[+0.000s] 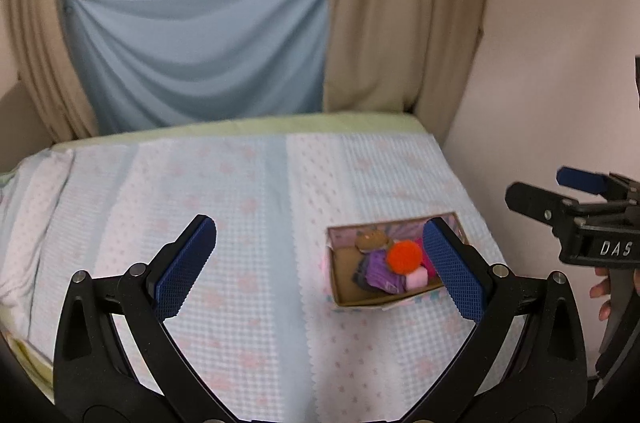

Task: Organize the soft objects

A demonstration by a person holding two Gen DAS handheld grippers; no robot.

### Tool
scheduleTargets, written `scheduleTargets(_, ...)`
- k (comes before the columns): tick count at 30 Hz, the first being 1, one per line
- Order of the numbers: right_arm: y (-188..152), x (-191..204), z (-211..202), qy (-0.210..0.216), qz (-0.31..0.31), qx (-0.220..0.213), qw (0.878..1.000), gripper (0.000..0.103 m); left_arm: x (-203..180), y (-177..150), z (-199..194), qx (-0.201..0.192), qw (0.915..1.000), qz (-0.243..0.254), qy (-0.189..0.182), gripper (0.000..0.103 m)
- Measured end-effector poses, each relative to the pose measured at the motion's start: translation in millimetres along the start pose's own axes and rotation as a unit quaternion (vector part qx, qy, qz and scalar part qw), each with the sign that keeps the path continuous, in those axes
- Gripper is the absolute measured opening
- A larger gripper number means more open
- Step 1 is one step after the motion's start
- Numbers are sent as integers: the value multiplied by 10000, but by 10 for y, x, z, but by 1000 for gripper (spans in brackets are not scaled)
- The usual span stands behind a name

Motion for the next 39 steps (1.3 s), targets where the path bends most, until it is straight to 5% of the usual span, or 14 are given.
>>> scheduleTargets(13,-252,664,-611,-205,-216,-734,9969,103,816,-218,-830,-518,9980,-222,286,103)
scheduleTargets(39,-325,648,-879,-493,37,-1092,9928,103,814,-216,-1018,-839,9960,-90,288,103)
Point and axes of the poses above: each gripper's, at about its wrist camera, not at the fingertips, and z roughly the way its jaws point, x to its left, y to its top, the point moved 9 cm from there along z, roughly the way its jaws point, and after that the axes turned 4 degrees about z, right-handed, at the moved point
